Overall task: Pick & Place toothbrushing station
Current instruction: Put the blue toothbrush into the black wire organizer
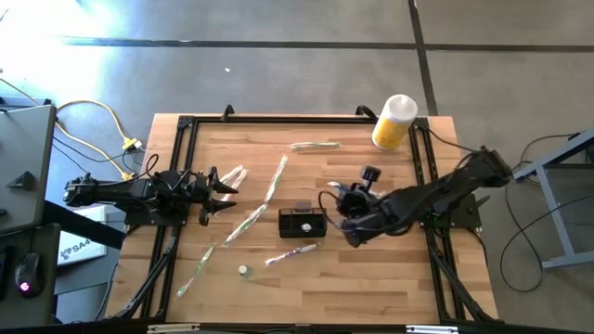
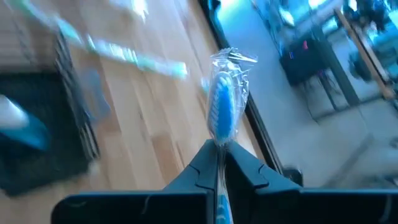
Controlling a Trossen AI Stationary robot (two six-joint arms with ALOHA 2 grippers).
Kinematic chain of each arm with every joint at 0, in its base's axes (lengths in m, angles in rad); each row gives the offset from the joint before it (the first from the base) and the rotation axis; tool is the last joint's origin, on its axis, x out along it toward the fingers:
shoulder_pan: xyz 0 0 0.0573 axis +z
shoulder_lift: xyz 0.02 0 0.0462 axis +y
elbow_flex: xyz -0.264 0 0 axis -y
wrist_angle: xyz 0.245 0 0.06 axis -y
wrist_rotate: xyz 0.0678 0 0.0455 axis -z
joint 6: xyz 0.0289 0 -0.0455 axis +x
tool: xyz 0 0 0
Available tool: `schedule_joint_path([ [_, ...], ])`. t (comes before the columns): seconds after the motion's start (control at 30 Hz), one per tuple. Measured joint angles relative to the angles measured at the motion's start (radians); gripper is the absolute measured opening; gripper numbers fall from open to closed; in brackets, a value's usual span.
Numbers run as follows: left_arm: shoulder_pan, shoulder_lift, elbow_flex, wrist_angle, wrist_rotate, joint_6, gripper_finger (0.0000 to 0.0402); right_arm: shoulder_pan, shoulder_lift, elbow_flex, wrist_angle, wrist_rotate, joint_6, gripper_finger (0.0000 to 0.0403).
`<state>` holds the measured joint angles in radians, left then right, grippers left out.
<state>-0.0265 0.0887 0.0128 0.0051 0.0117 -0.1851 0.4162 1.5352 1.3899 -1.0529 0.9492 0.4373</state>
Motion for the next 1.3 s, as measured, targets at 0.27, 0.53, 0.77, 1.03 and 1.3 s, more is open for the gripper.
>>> schedule_joint_path([
  [0.27, 0.000, 0.000, 0.000, 0.000, 0.002, 0.000, 0.0181, 0.031, -0.155, -0.096, 0.425, -0.139, -0.335, 0.0007],
  [0.53, 0.000, 0.000, 0.000, 0.000, 0.006, -0.003, 0.0181, -0.171, -0.378, -0.502, 1.115, -0.625, -0.550, 0.0008],
  [0.77, 0.000, 0.001, 0.000, 0.000, 0.007, -0.003, 0.0181, -0.305, -0.406, -0.805, 1.745, -1.006, -0.553, 0.0008],
  [1.03, 0.000, 0.001, 0.000, 0.000, 0.006, -0.003, 0.0181, -0.311, -0.270, -0.916, 2.150, -1.079, -0.485, 0.0007],
  [1.3, 0.000, 0.001, 0.000, 0.000, 0.006, -0.007, 0.0181, -0.314, -0.106, -0.919, 2.303, -0.957, -0.409, 0.0007],
])
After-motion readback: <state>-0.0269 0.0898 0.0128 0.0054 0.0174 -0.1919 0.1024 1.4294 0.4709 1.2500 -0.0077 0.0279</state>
